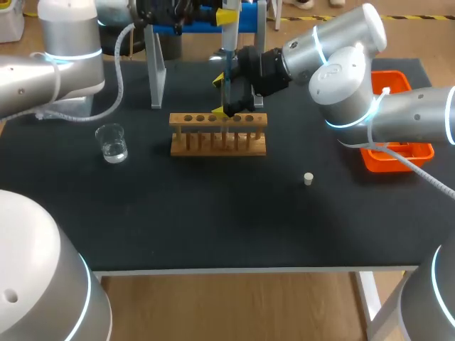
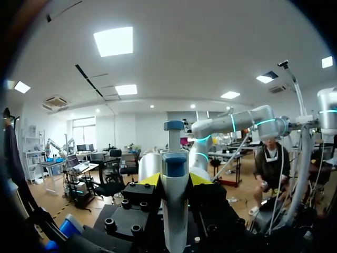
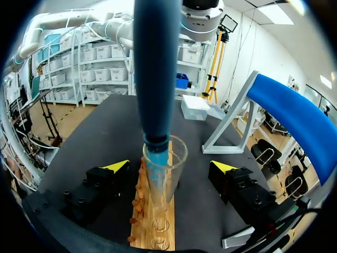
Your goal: Invert the test tube, pick up the pipette, mount the tip to pipette, aspirate from beaker and dispense into the tube, eject the tip, return the pipette, and cap with the stopper.
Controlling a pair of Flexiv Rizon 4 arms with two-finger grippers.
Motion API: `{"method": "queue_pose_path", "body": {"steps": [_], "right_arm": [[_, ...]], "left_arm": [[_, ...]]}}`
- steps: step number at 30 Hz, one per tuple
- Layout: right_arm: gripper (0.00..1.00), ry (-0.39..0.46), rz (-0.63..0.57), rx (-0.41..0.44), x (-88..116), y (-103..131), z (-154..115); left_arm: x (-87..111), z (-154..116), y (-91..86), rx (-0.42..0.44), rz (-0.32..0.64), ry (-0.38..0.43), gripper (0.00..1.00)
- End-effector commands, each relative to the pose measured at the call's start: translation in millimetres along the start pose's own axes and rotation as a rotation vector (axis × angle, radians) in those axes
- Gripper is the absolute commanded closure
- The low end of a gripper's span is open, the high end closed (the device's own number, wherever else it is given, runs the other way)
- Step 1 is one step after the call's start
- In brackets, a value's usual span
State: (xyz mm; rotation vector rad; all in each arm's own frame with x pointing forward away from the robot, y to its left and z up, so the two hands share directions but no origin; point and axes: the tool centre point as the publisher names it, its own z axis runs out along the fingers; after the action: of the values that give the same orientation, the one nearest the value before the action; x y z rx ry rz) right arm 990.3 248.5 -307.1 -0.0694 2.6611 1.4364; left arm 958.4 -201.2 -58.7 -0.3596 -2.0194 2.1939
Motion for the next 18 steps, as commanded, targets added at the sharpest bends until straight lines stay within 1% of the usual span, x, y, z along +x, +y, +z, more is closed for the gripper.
{"method": "queue_pose_path", "body": {"steps": [1, 18], "right_arm": [[0.0, 0.003, 0.0, 0.003, -0.9, 0.3, -0.7], [0.0, 0.003, 0.0, 0.003, -0.9, 0.3, -0.7]], "left_arm": [[-2.4, -1.1, 2.1, 0.004, 0.0, 0.008, 1.0], [-3.3, -2.0, 9.0, 0.016, -0.012, 0.008, 1.0]]}}
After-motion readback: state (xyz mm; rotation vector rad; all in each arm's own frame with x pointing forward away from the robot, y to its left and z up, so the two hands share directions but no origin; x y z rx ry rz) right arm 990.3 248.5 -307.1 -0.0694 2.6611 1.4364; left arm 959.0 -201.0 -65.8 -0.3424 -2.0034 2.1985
